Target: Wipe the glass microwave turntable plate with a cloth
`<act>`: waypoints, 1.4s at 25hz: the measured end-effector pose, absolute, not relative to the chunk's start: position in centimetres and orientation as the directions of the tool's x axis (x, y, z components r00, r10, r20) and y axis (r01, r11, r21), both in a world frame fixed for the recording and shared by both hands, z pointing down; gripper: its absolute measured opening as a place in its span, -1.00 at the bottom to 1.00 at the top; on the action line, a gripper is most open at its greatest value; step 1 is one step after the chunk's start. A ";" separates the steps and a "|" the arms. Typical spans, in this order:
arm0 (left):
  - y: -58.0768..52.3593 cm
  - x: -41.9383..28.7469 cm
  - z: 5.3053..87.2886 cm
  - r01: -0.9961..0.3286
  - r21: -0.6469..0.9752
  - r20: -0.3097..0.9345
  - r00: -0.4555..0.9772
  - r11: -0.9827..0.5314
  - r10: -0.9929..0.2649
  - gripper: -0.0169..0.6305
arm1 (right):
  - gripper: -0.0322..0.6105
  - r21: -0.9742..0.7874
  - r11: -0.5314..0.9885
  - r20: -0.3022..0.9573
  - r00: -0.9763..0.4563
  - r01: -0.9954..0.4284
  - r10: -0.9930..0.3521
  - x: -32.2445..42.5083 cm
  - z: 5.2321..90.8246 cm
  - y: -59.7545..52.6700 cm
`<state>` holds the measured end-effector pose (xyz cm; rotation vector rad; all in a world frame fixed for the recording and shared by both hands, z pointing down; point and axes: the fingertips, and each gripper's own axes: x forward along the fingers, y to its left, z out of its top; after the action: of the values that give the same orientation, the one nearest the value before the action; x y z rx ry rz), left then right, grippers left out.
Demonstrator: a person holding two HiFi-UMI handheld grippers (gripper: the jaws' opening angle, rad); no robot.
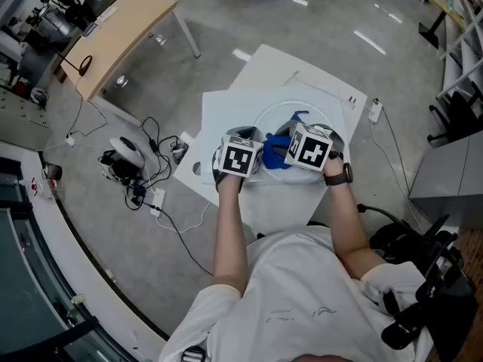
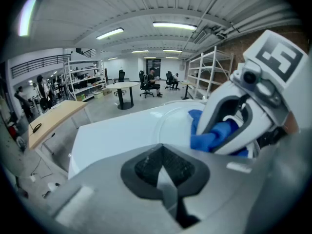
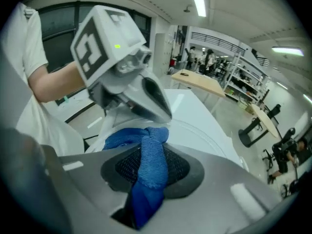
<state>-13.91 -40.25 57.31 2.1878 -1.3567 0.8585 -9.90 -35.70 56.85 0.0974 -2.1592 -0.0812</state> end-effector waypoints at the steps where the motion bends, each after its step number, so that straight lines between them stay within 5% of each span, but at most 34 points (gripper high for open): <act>1: -40.2 -13.9 57.3 -0.902 0.030 0.695 0.329 -0.431 -0.639 -0.95 | -0.58 0.109 0.990 0.811 -0.568 -0.092 -0.143 -10.3 56.8 -36.9; 11: -40.1 -13.6 57.4 -0.896 0.034 0.691 0.341 -0.442 -0.638 -0.95 | -0.61 0.337 0.809 0.716 -0.427 -0.481 -0.552 -4.7 56.3 -47.2; 16: -40.2 -13.9 57.4 -0.901 0.014 0.691 0.323 -0.434 -0.647 -0.95 | -0.61 0.369 0.767 0.732 -0.345 -0.524 -0.588 0.5 56.0 -47.7; 21: -40.1 -14.3 57.4 -0.903 0.018 0.691 0.321 -0.428 -0.648 -0.95 | -0.61 0.308 0.845 0.798 -0.365 -0.437 -0.480 2.1 56.1 -44.5; 27: -40.2 -14.3 57.4 -0.907 0.016 0.691 0.313 -0.420 -0.651 -0.94 | -0.67 0.297 0.949 0.871 -0.378 -0.104 -0.314 0.7 56.6 -39.6; 35: -40.3 -14.2 57.3 -0.907 0.020 0.693 0.315 -0.420 -0.649 -0.95 | -0.62 0.192 0.970 0.882 -0.460 0.151 -0.103 -6.4 56.7 -34.6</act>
<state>-14.17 -40.27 57.31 2.1799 -1.3814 0.8619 -6.44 -34.64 56.66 -0.0344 -2.0282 -0.2936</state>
